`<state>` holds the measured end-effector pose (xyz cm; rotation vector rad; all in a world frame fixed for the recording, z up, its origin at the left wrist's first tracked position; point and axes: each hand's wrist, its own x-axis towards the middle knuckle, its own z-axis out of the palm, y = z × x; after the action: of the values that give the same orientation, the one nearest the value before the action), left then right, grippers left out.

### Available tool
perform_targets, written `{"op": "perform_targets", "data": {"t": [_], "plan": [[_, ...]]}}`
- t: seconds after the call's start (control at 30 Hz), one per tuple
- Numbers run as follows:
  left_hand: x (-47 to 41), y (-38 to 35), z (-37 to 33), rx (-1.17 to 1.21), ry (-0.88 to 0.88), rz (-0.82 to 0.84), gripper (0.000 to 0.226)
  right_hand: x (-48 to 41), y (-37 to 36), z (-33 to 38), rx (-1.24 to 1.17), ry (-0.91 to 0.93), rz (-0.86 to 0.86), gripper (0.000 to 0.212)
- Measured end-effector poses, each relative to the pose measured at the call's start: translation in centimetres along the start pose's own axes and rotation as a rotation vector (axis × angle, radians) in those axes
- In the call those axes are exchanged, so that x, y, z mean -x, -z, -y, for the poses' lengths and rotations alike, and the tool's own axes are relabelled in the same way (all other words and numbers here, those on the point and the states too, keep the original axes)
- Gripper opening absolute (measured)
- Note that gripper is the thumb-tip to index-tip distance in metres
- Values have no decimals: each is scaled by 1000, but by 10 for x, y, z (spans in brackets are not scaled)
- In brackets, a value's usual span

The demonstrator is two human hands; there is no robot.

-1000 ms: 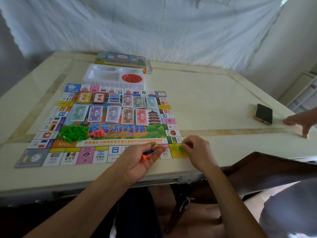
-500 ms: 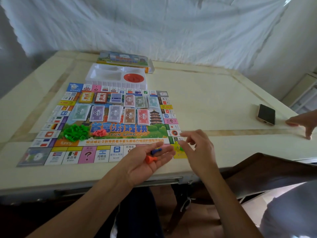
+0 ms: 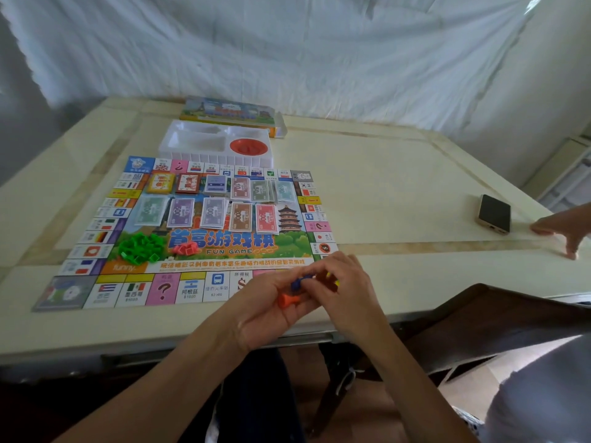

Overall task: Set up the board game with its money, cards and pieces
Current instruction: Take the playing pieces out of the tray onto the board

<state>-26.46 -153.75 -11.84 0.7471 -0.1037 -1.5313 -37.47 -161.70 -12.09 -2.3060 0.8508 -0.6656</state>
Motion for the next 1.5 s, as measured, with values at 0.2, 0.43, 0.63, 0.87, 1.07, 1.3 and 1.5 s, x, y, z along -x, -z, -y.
{"op": "perform_targets", "data": {"t": [0.2,0.43,0.63,0.87,1.07,1.3,1.5], "plan": [[-9,7,-5,91,-18,-215,13,-1,21,-11,-157,-194,-165,5],[-8,8,-15,127,-102,-294,25,0,11,-37,267,-176,-18,8],[-7,11,-14,145,-110,-309,29,-3,-2,-39,331,-163,1,13],[-8,11,-15,174,-97,-278,20,-5,-6,-42,314,-176,-16,14],[-4,6,-12,159,-110,-199,39,6,-4,-35,216,-175,-161,24],[-3,6,6,-93,-152,160,69,31,-4,16,-475,-240,42,9],[-4,11,9,-94,-152,248,73,35,-5,15,-841,-483,65,9]]}}
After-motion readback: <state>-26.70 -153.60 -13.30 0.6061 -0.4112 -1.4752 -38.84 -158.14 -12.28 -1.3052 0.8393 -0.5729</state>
